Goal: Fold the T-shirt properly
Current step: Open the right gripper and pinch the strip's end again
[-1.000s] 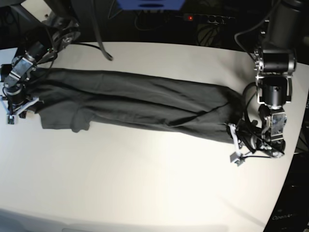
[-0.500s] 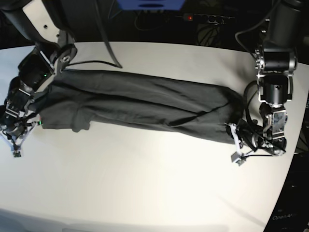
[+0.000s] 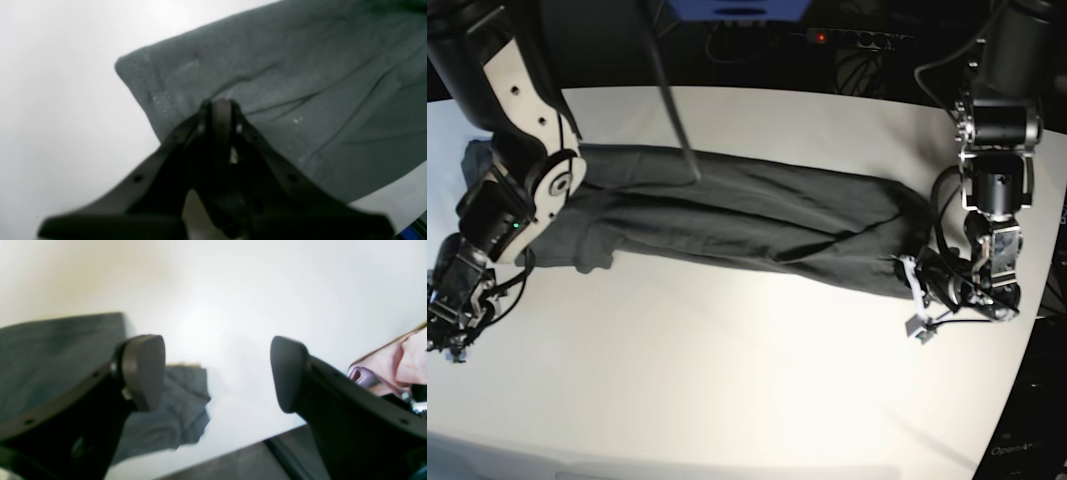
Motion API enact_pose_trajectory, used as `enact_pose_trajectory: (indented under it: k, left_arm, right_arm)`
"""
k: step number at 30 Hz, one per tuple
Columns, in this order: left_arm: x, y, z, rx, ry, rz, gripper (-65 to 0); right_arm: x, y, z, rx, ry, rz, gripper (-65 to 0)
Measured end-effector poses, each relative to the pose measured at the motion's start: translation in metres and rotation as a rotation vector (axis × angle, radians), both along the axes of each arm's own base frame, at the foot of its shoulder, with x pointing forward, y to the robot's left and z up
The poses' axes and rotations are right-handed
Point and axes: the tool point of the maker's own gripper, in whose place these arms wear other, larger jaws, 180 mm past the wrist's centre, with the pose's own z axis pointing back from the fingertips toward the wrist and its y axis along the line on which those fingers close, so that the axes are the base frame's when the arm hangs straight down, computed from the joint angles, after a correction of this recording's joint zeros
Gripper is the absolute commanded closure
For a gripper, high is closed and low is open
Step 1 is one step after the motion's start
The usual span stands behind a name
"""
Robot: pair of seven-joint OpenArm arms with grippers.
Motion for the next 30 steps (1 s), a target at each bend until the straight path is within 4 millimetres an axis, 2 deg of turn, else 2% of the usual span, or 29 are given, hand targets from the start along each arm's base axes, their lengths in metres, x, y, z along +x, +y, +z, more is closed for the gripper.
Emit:
enact_pose_trajectory:
  k: [4,8,12,18,20,24,30]
  left_arm:
    - [0.001,-0.001,0.0,-0.004,-0.004,0.002,-3.7]
    - [0.001,-0.001,0.0,-0.006,-0.006,0.004,-3.7]
    - [0.001,-0.001,0.0,-0.006,-0.006,0.004,-3.7]
    - [0.001,-0.001,0.0,-0.011,-0.011,0.006,-3.7]
    - [0.001,-0.002,0.0,-0.011,-0.012,0.006,-3.7]
    - [0.002,-0.002,0.0,-0.015,-0.013,0.008,-3.7]
    - [0.002,-0.003,0.0,-0.015,-0.013,0.008,-3.7]
  right_arm:
    - [-0.003,0.021,-0.011,0.171,-0.025,-0.045,-49.0]
    - [-0.013,0.024,-0.027,0.283,-0.017,-0.066,-48.9]
    - [-0.014,0.039,-0.046,0.375,-0.003,-0.052,-48.8]
    - [-0.014,0.033,-0.043,0.366,-0.015,-0.055,-48.8]
    - [-0.011,0.038,-0.046,0.392,-0.044,-0.046,-48.8]
    - [-0.019,0.049,-0.061,0.44,-0.044,-0.038,-48.8]
    - [-0.019,0.05,-0.067,0.448,-0.077,-0.032,-48.8]
